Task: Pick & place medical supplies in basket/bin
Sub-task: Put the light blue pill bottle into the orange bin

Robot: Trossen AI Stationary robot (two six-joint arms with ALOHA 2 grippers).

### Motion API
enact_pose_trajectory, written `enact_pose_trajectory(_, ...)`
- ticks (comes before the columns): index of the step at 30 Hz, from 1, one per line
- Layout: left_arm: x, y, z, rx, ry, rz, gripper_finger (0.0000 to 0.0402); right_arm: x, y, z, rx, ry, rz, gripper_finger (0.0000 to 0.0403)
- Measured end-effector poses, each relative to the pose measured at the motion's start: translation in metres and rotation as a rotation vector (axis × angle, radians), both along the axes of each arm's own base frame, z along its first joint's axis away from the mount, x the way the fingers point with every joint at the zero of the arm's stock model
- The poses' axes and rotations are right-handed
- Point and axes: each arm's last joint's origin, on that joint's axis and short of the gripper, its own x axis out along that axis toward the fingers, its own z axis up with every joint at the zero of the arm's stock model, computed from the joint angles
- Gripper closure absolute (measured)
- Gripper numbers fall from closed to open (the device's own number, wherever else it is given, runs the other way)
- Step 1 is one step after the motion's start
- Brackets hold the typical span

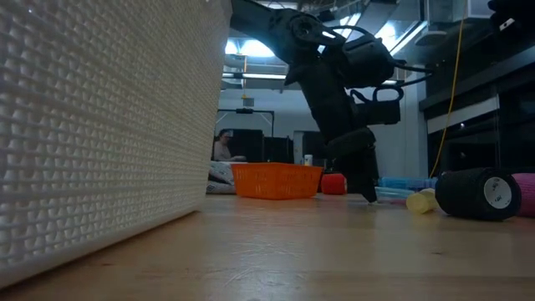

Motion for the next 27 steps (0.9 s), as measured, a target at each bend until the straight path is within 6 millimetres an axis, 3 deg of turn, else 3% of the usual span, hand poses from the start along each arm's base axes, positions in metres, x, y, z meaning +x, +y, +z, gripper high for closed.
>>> enact_pose_trajectory(3, -0.003, 0.001, 0.014, 0.008, 0.005, -0.009, 0.0297, 0.0, 0.0, 0.0, 0.0, 0.0, 0.0, 0.035)
enact_pose_trajectory(9, -0.015, 0.005, 0.061, 0.022, -0.033, -0.013, 0.0298, 0.0, 0.0, 0.0, 0.0, 0.001, 0.0, 0.035)
enact_pose_trajectory(17, -0.066, 0.027, 0.122, 0.148, 0.088, 0.161, 0.0298, 0.0, 0.0, 0.0, 0.001, 0.001, -0.001, 0.035)
enact_pose_trajectory(23, -0.107, 0.056, 0.144, 0.108, 0.224, 0.323, 0.0298, 0.0, 0.0, 0.0, 0.002, 0.001, 0.0, 0.035)
enact_pose_trajectory(27, -0.115, 0.079, 0.137, 0.045, 0.25, 0.37, 0.0298, 0.0, 0.0, 0.0, 0.003, 0.001, 0.005, 0.035)
